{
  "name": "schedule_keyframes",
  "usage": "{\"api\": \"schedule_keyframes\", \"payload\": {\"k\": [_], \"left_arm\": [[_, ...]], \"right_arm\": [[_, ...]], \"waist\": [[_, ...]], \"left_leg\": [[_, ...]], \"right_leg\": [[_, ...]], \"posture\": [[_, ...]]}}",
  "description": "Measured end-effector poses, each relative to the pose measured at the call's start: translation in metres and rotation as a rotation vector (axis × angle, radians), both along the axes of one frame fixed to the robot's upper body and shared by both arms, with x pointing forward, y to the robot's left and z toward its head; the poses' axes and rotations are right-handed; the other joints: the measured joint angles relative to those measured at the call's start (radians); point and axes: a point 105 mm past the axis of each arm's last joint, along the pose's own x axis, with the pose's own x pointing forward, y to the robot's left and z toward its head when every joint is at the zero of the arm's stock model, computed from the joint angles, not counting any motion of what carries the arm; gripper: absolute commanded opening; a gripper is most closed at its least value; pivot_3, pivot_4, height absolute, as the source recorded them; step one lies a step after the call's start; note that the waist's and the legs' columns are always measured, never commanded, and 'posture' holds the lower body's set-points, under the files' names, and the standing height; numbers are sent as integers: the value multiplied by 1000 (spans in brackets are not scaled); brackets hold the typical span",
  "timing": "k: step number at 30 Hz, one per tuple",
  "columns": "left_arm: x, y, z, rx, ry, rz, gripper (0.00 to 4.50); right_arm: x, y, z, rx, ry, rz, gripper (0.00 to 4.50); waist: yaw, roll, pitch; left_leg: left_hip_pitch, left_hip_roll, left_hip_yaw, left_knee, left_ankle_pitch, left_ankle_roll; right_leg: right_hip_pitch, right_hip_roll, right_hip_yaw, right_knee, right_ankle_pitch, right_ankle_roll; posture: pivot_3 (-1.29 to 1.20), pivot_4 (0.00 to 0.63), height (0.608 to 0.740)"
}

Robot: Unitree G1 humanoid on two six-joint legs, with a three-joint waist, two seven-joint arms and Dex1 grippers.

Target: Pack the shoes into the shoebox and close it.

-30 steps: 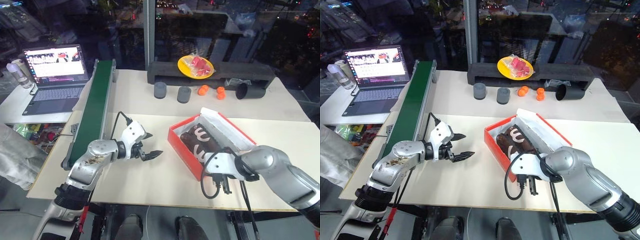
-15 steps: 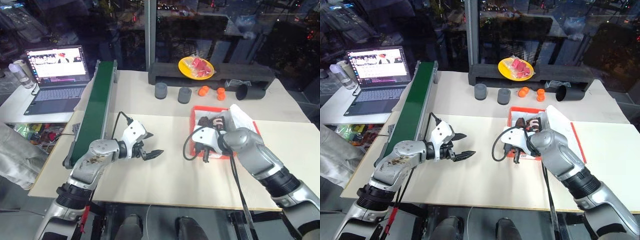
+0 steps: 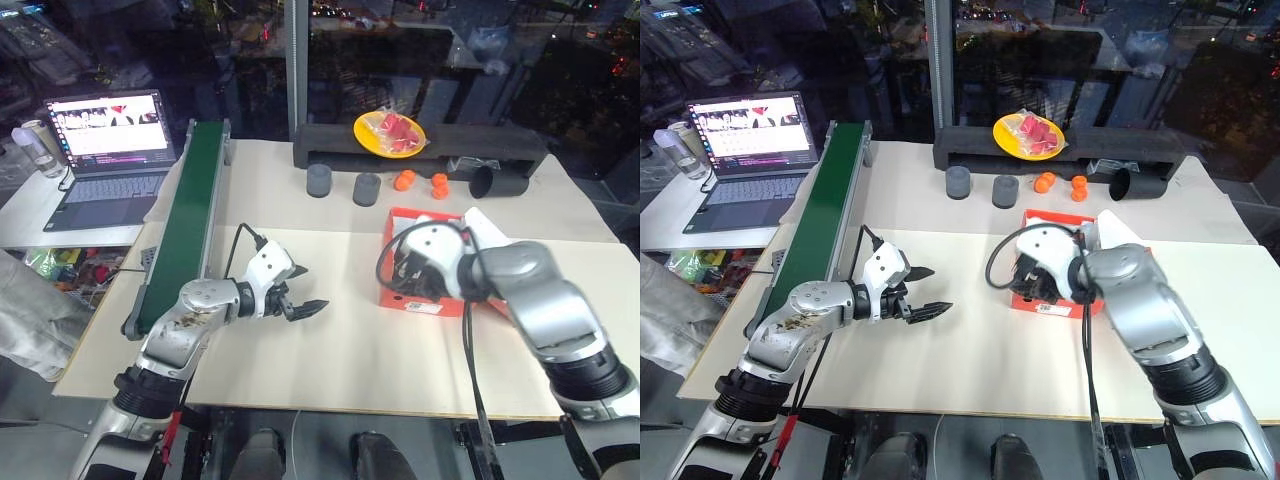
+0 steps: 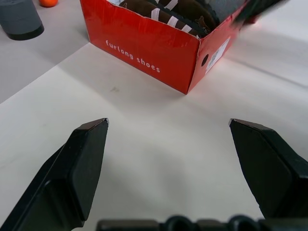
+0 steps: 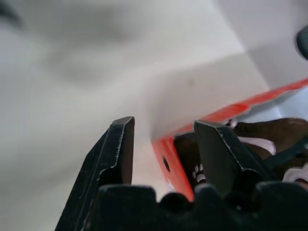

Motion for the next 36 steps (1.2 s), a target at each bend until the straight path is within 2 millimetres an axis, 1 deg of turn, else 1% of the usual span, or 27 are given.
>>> {"api": "schedule_keyframes", "payload": {"k": [1, 3, 4, 5, 7, 8, 9, 10, 12, 14, 15, 17, 18, 20, 22, 25, 27, 31, 33, 36], "left_arm": [[0, 0, 0, 0, 1, 1, 4318], [1, 1, -1, 0, 5, 4, 4318], [1, 0, -2, -3, 10, 6, 4318], [2, 1, -3, -4, 14, 9, 4318], [1, -1, -3, -9, 15, 7, 4318], [1, -1, -3, -9, 15, 7, 4318], [1, -1, -3, -10, 16, 6, 4318], [1, -1, -3, -11, 16, 6, 4318], [2, -1, -6, -13, 25, 7, 4318], [1, -5, -8, -16, 39, -9, 4318], [0, -8, -9, -18, 43, -20, 4318], [1, -7, -11, -14, 51, -17, 4318], [1, -6, -12, -13, 52, -16, 4318], [2, -7, -11, -12, 51, -19, 4318], [3, -6, -11, -8, 52, -22, 4318], [3, -5, -12, -5, 58, -21, 4318], [3, -5, -12, -6, 59, -24, 4318], [3, -6, -12, -7, 61, -26, 4318], [5, -6, -12, -6, 61, -24, 4318], [6, -6, -11, -6, 59, -23, 4318]], "right_arm": [[0, -5, 2, 51, 15, -54, 2477], [3, -14, 0, 236, 58, -210, 1972], [2, -16, -8, 332, 84, -285, 1762], [0, -18, -20, 420, 119, -366, 1438], [-5, -19, -38, 503, 161, -458, 776], [-5, -22, -39, 527, 151, -495, 381], [-6, -26, -37, 539, 128, -533, 89], [-6, -32, -34, 559, 103, -583, 89], [2, -44, -23, 699, 60, -735, 89], [9, -57, -12, 818, 43, -885, 89], [11, -69, -3, 869, 22, -956, 89], [9, -89, 7, 956, -6, -1090, 89], [7, -94, 5, 958, -1, -1139, 89], [1, -106, -9, 939, 34, -1259, 89], [-15, -125, -29, 903, 81, -1440, 89], [-31, -137, -44, 850, 109, -1579, 89], [-37, -142, -47, 832, 108, -1626, 89], [-44, -146, -52, 828, 120, -1672, 89], [-48, -148, -66, 851, 184, -1711, 89], [-52, -148, -98, 876, 346, -1774, 89]], "waist": [[0, 0, 0], [0, -1, -1], [1, -1, -1], [0, -1, -1], [0, 1, 0], [0, 2, 0], [-1, 2, 0], [-2, 2, 0], [-9, 3, 0], [-11, 4, 0], [-9, 4, 0], [-4, 5, 0], [-4, 5, 0], [-3, 5, 0], [-3, 6, 0], [-7, 7, 0], [-14, 7, -1], [-28, 8, -1], [-30, 8, -1], [-31, 8, -1]], "left_leg": [[0, 0, 0, 0, 0, 0], [0, 0, -1, 0, 0, 0], [0, 0, -1, 0, 0, 0], [0, 0, -2, 0, 0, 0], [-1, -1, -1, -1, 0, 0], [-1, -1, -1, -1, 0, 0], [0, -1, -1, -1, 0, 0], [0, -1, -1, -1, 0, 0], [1, -1, -1, -1, 1, -1], [1, -1, -2, -1, 1, -2], [1, -1, -2, -1, 2, -3], [1, -1, -3, -2, 2, -3], [1, -1, -3, -3, 2, -3], [1, -2, -2, -5, 2, -3], [0, -2, -2, -6, 2, -3], [0, -2, -2, -7, 2, -3], [1, -1, -2, -7, 2, -3], [2, -1, -3, -7, 2, -2], [2, -1, -3, -7, 2, -2], [2, -2, -2, -7, 2, -2]], "right_leg": [[0, 0, 0, 0, 0, 0], [0, 0, -1, 2, 0, 0], [-1, 0, -1, 4, 0, 0], [-2, 0, -1, 5, -1, -1], [-3, 0, -1, 6, -1, 0], [-3, 0, -1, 6, -1, 0], [-3, 0, -1, 6, -1, 0], [-2, 0, -1, 6, -1, 0], [-3, 0, 0, 7, -1, 0], [-3, 0, -1, 9, -1, -1], [-3, 0, -1, 9, -1, -1], [-3, 0, -3, 9, -1, -1], [-2, 0, -3, 8, -1, -2], [-3, -1, -3, 7, -2, -2], [-3, -1, -2, 5, -2, -2], [-4, -1, -2, 5, -2, -2], [-3, 0, -2, 5, -2, -2], [-2, 0, -2, 6, -2, -2], [-2, 0, -3, 5, -2, -2], [-2, -1, -2, 5, -2, -2]], "posture": [[0, 150, 740], [0, 150, 740], [0, 150, 740], [0, 150, 740], [0, 150, 740], [0, 150, 740], [0, 150, 740], [0, 150, 740], [0, 150, 740], [0, 150, 740], [0, 150, 740], [0, 150, 740], [0, 150, 740], [0, 150, 740], [0, 150, 740], [0, 150, 740], [0, 150, 740], [0, 150, 740], [0, 150, 740], [0, 150, 740]]}}
